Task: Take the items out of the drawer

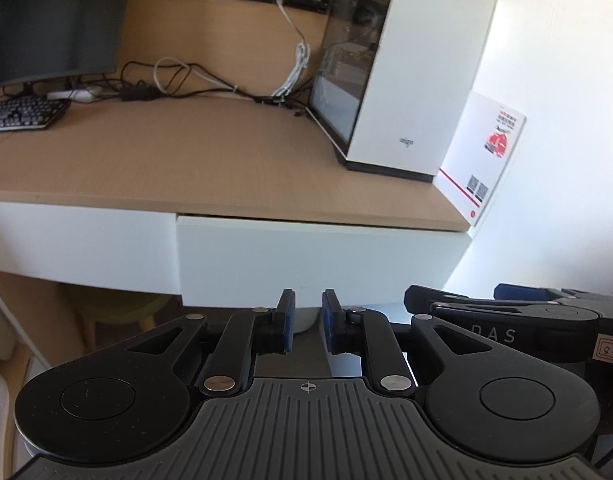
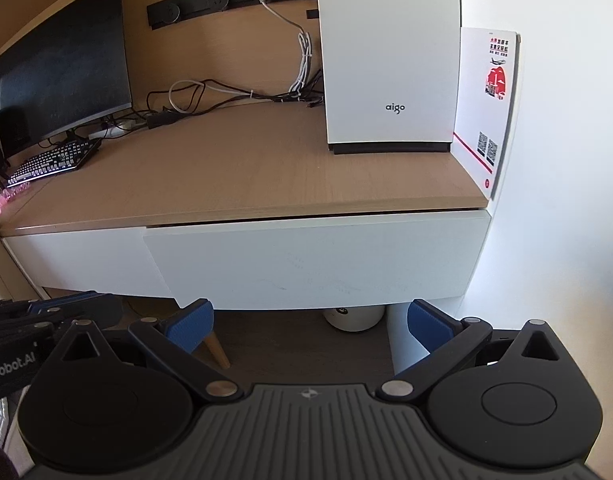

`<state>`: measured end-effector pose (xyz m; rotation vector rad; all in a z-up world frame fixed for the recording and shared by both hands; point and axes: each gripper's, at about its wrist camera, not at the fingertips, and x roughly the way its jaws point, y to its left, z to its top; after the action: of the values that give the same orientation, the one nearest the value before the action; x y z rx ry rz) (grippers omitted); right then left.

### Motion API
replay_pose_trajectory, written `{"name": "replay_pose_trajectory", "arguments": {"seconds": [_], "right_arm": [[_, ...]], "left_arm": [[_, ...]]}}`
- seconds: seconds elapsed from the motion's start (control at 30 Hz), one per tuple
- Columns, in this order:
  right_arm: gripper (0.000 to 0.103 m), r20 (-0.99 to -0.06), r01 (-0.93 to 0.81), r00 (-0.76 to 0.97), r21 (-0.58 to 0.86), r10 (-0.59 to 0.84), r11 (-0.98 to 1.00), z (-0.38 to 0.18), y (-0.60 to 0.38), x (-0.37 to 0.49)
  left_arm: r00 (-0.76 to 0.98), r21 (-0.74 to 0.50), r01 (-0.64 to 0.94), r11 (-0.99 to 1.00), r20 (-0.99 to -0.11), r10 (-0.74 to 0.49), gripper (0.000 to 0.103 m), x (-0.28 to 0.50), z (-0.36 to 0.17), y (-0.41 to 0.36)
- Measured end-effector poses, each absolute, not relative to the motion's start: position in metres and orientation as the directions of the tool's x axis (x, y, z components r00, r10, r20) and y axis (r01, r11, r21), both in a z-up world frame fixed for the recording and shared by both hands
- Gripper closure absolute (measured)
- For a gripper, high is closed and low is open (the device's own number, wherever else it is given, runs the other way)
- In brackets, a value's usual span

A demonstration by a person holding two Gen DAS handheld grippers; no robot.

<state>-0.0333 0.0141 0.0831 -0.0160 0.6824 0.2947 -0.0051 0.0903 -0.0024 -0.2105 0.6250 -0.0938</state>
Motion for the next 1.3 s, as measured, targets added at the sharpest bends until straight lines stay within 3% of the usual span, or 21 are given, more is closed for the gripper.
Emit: {"name": "replay_pose_trajectory", "arguments": {"seconds": [0.27, 0.4, 0.67, 0.83, 1.3], "right_arm": [[0.000, -0.620, -0.202, 0.758, 0.073, 0.203, 0.977, 0.086, 0.023, -0.016], [0.000, -0.616, -0.177, 0.773, 0.018, 0.150, 0.984, 0.085, 0.023, 0.006], [0.000, -0.670, -0.236, 0.726, -0.031, 0.155, 0.971, 0.057, 0.036, 0.069], [0.000, -0.698, -0.273, 0.695, -0.031, 0.174, 0.962, 0.038, 0.044, 0.100], [0.000, -0.648, -0.265, 0.734, 0.005, 0.205, 0.964, 0.015, 0.056, 0.159]], "left_arm": [[0.822, -0.203, -0.061, 0.977, -0.566, -0.067, 0.087, 0.019, -0.015, 0.139], [0.813, -0.289, -0.106, 0.951, -0.576, -0.084, 0.087, 0.053, -0.028, 0.171], [0.813, -0.246, -0.197, 0.949, -0.582, 0.018, 0.087, 0.131, -0.054, 0.196], [0.760, -0.273, -0.222, 0.936, -0.649, -0.010, 0.086, 0.173, -0.071, 0.204], [0.745, -0.288, -0.258, 0.922, -0.667, 0.000, 0.084, 0.188, -0.078, 0.200]]}}
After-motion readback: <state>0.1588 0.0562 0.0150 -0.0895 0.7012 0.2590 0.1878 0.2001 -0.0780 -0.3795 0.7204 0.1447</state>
